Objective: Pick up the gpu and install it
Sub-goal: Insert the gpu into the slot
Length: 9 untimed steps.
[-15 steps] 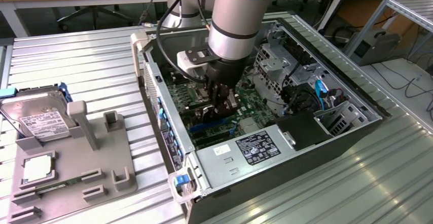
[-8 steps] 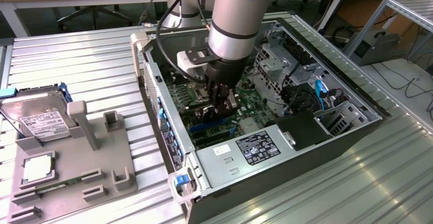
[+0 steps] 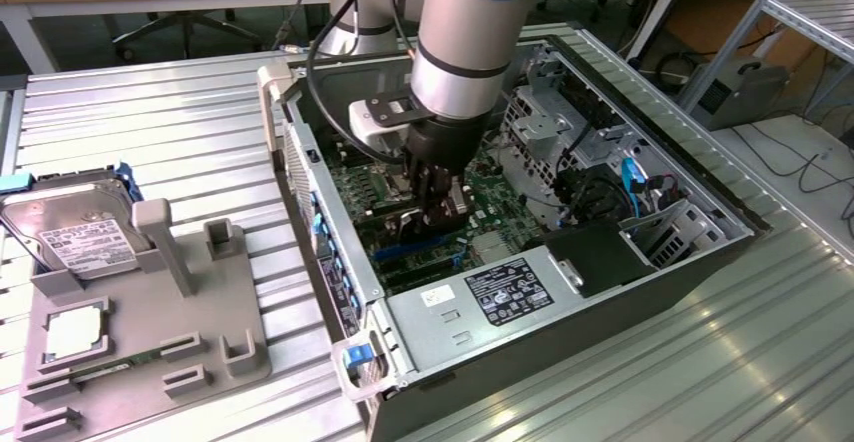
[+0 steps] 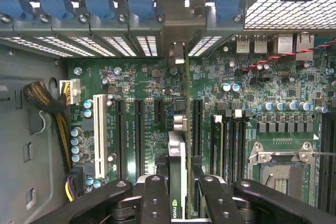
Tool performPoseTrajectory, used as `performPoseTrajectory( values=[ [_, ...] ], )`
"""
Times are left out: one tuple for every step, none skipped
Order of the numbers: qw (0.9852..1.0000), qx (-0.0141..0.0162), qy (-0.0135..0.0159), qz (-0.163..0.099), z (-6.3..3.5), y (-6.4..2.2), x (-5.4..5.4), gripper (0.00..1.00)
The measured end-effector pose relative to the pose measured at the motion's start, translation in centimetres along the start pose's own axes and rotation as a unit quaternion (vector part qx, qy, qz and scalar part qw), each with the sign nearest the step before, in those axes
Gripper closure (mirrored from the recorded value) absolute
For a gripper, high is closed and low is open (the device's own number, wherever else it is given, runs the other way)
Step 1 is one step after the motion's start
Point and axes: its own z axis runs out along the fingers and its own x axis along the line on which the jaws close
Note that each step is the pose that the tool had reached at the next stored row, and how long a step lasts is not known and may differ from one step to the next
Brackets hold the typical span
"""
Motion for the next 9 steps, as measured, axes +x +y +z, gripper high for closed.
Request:
performPoseTrajectory(
  values=[
    [1.0, 0.0, 0.0, 0.002, 0.01, 0.0, 0.0, 0.73],
    [1.0, 0.0001, 0.0, 0.003, 0.01, 0.0, 0.0, 0.73],
    [1.0, 0.0001, 0.0, 0.004, 0.01, 0.0, 0.0, 0.73],
    [1.0, 0.0001, 0.0, 0.004, 0.01, 0.0, 0.0, 0.73],
    [1.0, 0.0001, 0.0, 0.004, 0.01, 0.0, 0.0, 0.73],
    [1.0, 0.0001, -0.0001, 0.004, 0.04, 0.0, 0.0, 0.73],
    [1.0, 0.0002, -0.0002, 0.004, 0.09, -0.01, 0.0, 0.73],
    [1.0, 0.0001, -0.0001, 0.004, 0.12, 0.0, 0.0, 0.73],
    [1.0, 0.0001, 0.0, 0.004, 0.13, 0.0, 0.0, 0.73]
  ],
)
